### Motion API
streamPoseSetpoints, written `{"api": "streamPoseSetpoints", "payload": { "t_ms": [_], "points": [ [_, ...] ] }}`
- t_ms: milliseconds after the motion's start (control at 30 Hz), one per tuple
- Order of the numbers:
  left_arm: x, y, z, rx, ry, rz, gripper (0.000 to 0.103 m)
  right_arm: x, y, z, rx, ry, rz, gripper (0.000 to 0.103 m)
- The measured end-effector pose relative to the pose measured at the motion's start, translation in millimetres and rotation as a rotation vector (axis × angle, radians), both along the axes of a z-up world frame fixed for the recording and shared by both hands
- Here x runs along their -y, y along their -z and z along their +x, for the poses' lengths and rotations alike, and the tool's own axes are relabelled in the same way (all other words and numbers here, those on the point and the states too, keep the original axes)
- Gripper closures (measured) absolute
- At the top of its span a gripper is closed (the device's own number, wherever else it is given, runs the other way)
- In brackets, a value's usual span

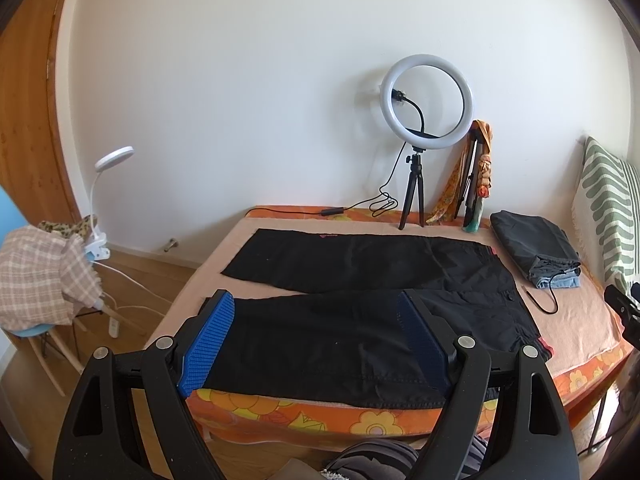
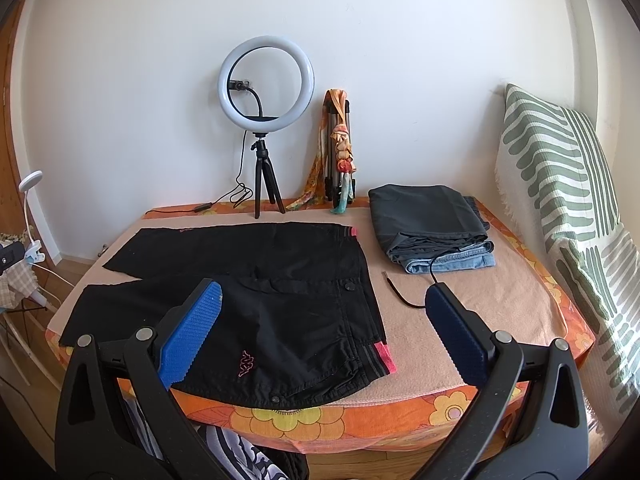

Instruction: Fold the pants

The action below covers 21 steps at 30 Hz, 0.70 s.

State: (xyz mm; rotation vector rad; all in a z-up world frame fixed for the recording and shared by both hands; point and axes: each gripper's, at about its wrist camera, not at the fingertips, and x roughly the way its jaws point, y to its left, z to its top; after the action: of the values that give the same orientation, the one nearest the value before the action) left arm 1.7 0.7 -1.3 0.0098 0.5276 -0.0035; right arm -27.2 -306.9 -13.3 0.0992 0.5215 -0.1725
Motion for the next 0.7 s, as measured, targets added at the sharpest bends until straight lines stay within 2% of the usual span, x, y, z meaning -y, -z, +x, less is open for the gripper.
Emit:
{"api": "streamPoseSetpoints", "payload": {
  "t_ms": [700],
  "points": [
    [1, 5, 3, -0.008, 0.028, -0.012, 0.019, 5, -11, -2, 0.005, 0.039, -0.009, 0.0]
  ]
}}
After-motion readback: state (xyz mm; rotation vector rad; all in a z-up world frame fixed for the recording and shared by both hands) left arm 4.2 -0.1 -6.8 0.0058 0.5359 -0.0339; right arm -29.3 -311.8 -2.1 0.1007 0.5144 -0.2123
